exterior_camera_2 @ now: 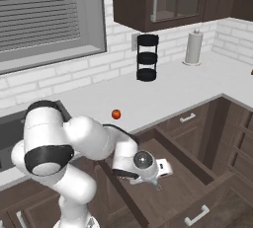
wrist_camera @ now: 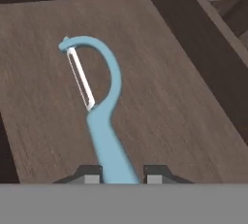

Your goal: Pick the peeler from the drawer and place it on the counter.

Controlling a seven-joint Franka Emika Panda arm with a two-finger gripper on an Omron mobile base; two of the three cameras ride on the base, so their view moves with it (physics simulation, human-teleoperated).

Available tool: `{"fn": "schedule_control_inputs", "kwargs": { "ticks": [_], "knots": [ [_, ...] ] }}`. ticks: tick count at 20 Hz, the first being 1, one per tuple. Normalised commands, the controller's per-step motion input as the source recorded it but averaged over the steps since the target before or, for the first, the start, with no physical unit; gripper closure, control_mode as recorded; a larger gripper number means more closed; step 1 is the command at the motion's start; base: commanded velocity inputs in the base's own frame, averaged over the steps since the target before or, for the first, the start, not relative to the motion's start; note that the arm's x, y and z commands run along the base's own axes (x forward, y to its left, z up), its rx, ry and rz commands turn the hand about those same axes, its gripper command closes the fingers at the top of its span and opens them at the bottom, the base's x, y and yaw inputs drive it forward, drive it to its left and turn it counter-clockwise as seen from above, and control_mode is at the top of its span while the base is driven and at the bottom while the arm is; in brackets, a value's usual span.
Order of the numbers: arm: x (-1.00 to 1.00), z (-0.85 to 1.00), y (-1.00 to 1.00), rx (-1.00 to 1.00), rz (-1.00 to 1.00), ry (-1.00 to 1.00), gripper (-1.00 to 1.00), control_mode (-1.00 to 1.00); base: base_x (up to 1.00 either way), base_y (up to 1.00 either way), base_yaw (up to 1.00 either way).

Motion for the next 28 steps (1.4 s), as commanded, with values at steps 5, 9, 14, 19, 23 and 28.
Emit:
{"fn": "schedule_control_inputs", "kwargs": {
  "ticks": [5, 9, 14, 19, 23, 28],
  "knots": [
    [-0.12, 1.00, -0.24, 0.01, 0.09, -0.40, 1.00, -1.00, 0.00, 0.00, 0.00],
    [0.00, 1.00, 0.00, 0.02, 0.02, -0.20, 1.00, -1.00, 0.00, 0.00, 0.00],
    [0.00, 1.00, 0.00, 0.09, 0.00, 0.04, 1.00, -1.00, 0.00, 0.00, 0.00],
    [0.00, 1.00, 0.00, 0.10, 0.04, 0.26, 1.00, -1.00, 0.00, 0.00, 0.00],
    [0.00, 1.00, 0.63, 0.14, 0.09, 0.36, 1.00, -1.00, 0.00, 0.00, 0.00],
    [0.00, 0.61, 1.00, 0.08, 0.12, 0.01, 1.00, -1.00, 0.00, 0.00, 0.00]
  ]
}}
